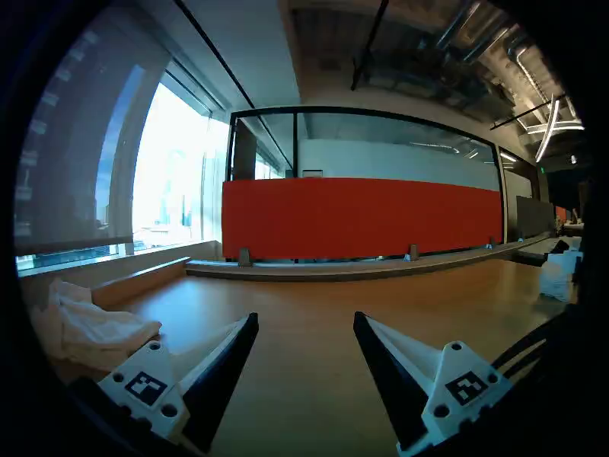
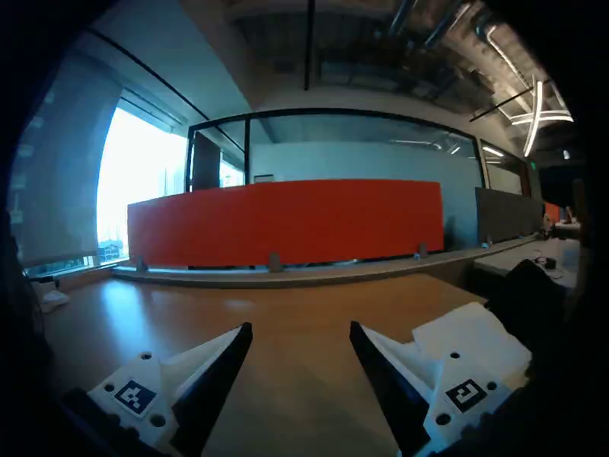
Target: Fold towel
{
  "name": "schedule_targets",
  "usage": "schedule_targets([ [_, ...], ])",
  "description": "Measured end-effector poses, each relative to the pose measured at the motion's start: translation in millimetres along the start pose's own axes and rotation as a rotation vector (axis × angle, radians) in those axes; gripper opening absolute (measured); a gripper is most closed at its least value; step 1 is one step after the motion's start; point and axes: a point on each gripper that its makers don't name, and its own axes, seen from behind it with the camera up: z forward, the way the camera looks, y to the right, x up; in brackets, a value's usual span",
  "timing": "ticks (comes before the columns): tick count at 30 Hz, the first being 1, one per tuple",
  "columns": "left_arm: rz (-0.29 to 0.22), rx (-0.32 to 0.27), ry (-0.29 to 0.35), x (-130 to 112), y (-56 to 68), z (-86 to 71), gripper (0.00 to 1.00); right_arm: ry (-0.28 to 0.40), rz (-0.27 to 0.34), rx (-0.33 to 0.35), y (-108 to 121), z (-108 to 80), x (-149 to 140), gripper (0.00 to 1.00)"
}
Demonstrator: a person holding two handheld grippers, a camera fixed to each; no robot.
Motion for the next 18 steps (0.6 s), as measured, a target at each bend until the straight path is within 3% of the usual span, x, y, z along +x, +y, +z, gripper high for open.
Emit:
schedule_targets([
  [18, 0.000, 0.000, 0.000, -1.4, 0.0, 0.3, 0.92, 0.019, -0.033, 0.004, -9.0, -1.9, -2.1, 1.00],
])
